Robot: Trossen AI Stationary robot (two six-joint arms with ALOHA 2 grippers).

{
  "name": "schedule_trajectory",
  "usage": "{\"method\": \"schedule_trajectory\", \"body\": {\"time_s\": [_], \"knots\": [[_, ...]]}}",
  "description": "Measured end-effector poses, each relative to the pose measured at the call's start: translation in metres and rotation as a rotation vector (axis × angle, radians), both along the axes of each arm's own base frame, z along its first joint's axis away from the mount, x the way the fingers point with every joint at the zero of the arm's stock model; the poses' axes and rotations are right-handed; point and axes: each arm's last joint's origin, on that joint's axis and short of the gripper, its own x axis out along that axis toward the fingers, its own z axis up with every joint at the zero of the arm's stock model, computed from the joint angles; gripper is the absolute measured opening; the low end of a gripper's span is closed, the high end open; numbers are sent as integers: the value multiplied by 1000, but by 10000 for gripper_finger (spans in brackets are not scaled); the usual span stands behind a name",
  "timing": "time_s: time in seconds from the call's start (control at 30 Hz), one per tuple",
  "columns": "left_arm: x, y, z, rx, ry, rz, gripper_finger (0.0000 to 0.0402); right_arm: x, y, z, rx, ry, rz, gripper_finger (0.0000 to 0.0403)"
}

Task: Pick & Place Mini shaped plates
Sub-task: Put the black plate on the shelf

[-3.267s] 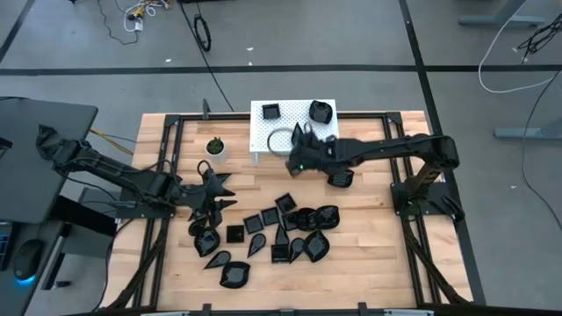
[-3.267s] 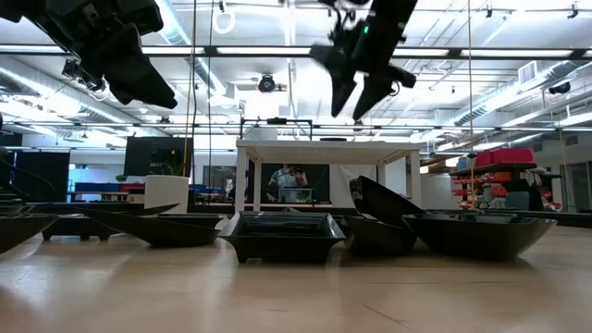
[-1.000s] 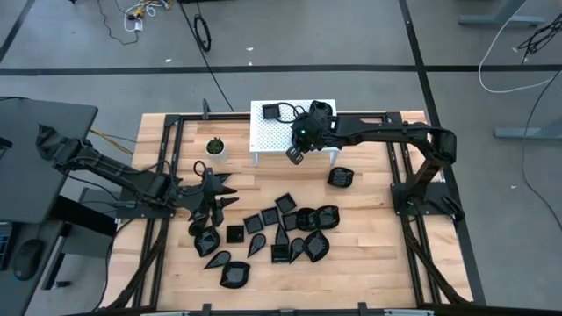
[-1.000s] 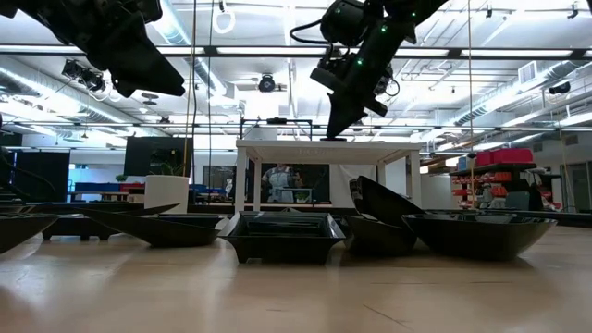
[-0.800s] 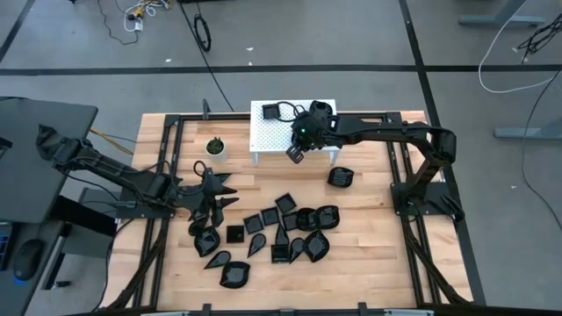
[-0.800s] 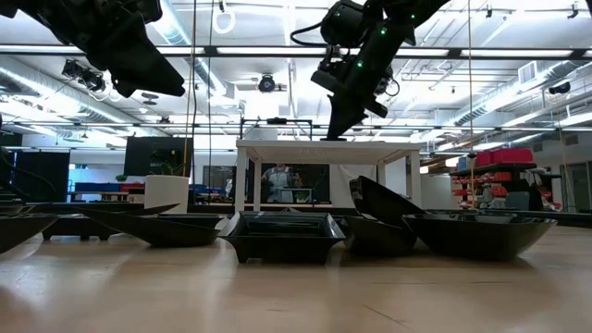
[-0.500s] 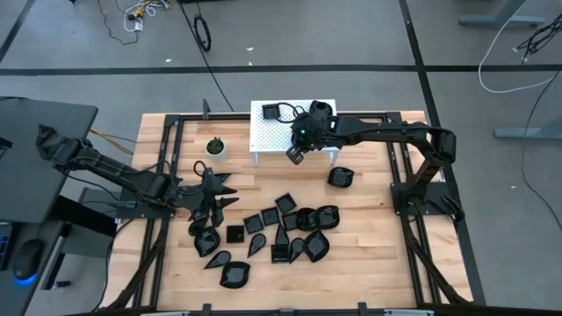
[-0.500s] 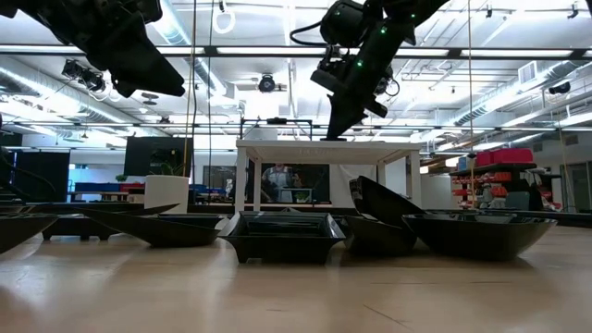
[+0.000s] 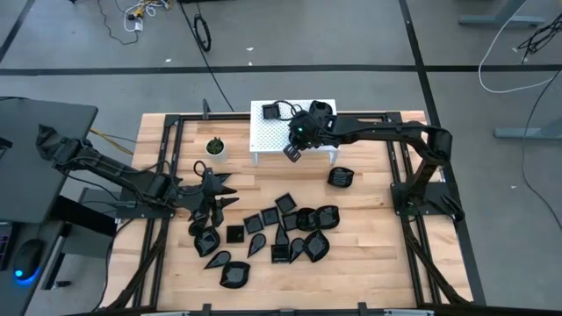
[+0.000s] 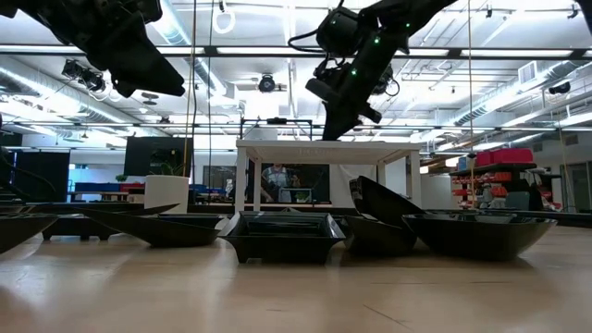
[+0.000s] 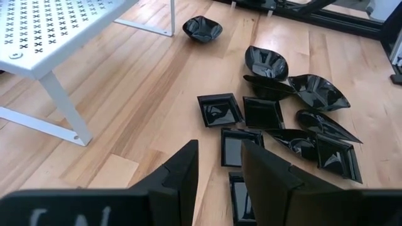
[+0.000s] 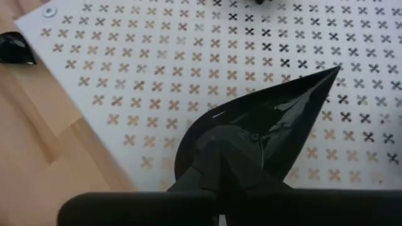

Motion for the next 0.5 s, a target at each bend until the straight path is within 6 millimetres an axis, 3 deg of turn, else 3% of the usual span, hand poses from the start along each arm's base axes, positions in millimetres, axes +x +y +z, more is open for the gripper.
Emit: {"method": "schedule_trajectory", "body": {"time_s": [0.3, 0.5], "knots": [[0, 0, 0, 0, 1, 0, 124, -2, -15, 1, -58, -4, 15, 2], [0, 0, 0, 0, 1, 0, 124, -1, -11, 8, -102, -21, 52, 11]]}}
